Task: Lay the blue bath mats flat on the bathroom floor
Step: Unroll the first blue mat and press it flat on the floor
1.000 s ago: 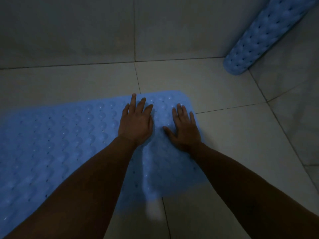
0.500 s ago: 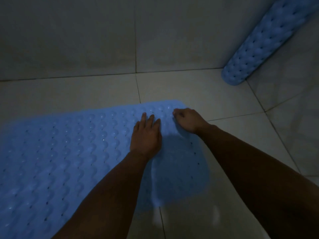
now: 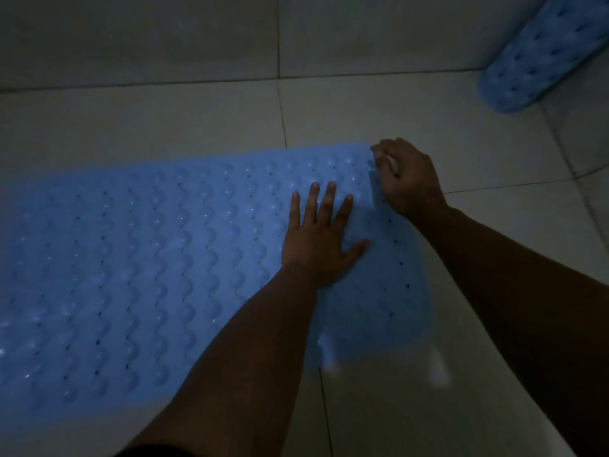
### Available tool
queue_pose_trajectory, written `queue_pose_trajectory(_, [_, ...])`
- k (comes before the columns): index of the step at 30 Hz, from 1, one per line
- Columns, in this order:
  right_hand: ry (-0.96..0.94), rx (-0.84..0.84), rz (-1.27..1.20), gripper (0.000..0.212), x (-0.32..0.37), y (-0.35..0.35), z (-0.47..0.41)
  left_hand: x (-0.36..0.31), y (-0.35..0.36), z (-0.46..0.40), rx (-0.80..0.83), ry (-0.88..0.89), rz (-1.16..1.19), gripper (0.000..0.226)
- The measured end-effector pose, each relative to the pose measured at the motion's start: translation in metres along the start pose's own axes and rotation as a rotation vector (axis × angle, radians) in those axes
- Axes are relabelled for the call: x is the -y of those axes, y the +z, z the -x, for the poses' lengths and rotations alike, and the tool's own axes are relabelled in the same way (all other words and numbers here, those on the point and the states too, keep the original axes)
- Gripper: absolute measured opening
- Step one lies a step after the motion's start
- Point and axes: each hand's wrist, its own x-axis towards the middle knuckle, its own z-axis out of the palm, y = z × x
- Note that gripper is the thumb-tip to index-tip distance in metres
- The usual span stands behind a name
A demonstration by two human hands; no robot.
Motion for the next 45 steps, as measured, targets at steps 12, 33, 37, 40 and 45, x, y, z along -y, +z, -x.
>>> queue_pose_trajectory(12, [-0.016,0.461,0.194,0.034,0.121,0.006,0.000,0.070,-0.095,0.008,-0.177,-0.270,0.296,0.049])
queue_pose_trajectory(33, [0.129,0.779,0.227,0.084,0.124,0.075,0.040,0.119,-0.057,0.064,-0.222,-0.257,0.149,0.052])
queue_pose_trajectory(37, [0.191,0.718,0.150,0.041,0.130,0.029,-0.011,0.093,-0.061,0.055,-0.056,-0.191,0.144,0.057])
queue_pose_trajectory(40, [0.208,0.573,0.078,0.035,0.125,0.017,-0.015,0.075,-0.039,0.051,0.033,-0.174,0.112,0.072])
queue_pose_trajectory(45, [0.152,0.424,0.049,0.038,0.106,0.032,-0.004,0.077,-0.010,0.061,-0.092,-0.138,0.011,0.086])
